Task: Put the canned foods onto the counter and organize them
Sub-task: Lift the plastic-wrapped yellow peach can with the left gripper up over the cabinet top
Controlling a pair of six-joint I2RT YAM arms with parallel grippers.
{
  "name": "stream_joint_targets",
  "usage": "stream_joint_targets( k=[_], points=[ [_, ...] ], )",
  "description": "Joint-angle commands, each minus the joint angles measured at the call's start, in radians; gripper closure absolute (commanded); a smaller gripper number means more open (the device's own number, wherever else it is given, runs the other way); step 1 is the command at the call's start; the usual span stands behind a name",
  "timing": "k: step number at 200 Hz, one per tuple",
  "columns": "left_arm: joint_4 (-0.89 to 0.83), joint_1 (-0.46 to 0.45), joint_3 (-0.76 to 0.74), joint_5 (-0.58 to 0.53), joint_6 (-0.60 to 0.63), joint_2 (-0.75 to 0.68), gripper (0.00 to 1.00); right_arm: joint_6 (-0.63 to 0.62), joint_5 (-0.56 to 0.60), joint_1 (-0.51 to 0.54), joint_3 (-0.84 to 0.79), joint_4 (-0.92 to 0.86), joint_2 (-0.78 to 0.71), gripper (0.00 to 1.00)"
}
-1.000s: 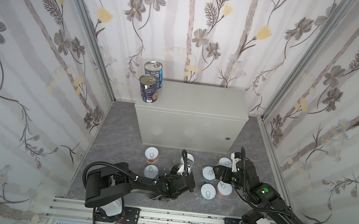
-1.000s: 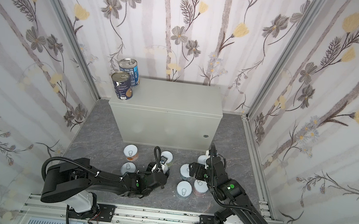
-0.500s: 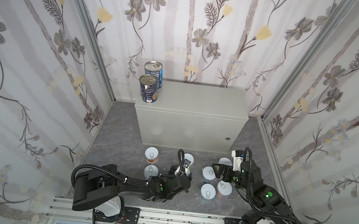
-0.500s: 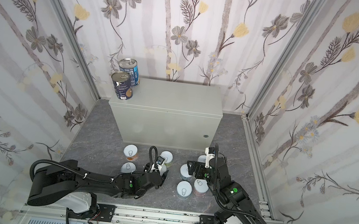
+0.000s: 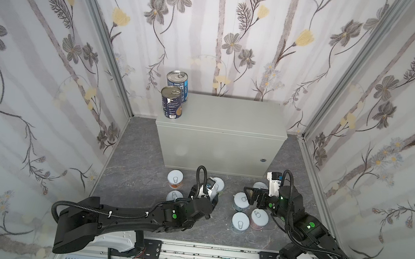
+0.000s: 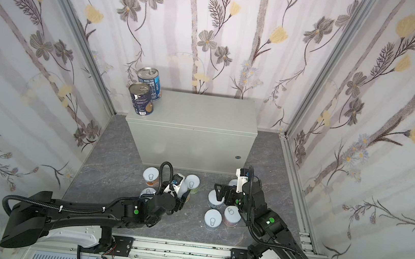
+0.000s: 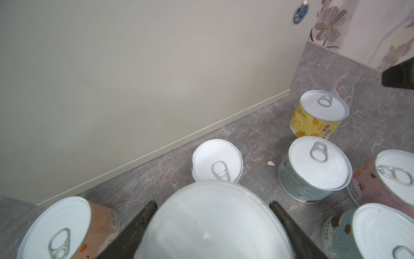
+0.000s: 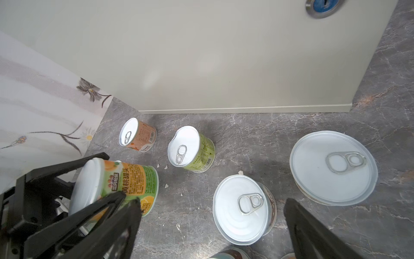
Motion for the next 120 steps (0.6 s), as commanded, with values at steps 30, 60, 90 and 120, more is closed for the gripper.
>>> stream_joint_targets(
  k=[30, 60, 90, 120],
  points=[
    [-0.107, 0.024, 0.117, -0.075, 0.006, -0.082, 1.0, -0.011, -0.005, 0.002, -0.019, 0.154, -0.037, 0.0],
    [-0.135, 0.055, 0.159, -0.017, 0.0, -0.139, 1.0, 0.003, 0.023, 0.004, -0.041, 0.235, -0.069, 0.0],
    [-0.222, 0.087, 0.248, 0.037, 0.004, -0.171, 1.0, 0.009, 0.035, 0.003, -0.07, 0.326, -0.101, 0.0],
    [-0.277, 0.106, 0.339, 0.052, 0.043, -0.185, 1.0, 0.011, 0.006, 0.004, -0.095, 0.423, -0.127, 0.0]
  ],
)
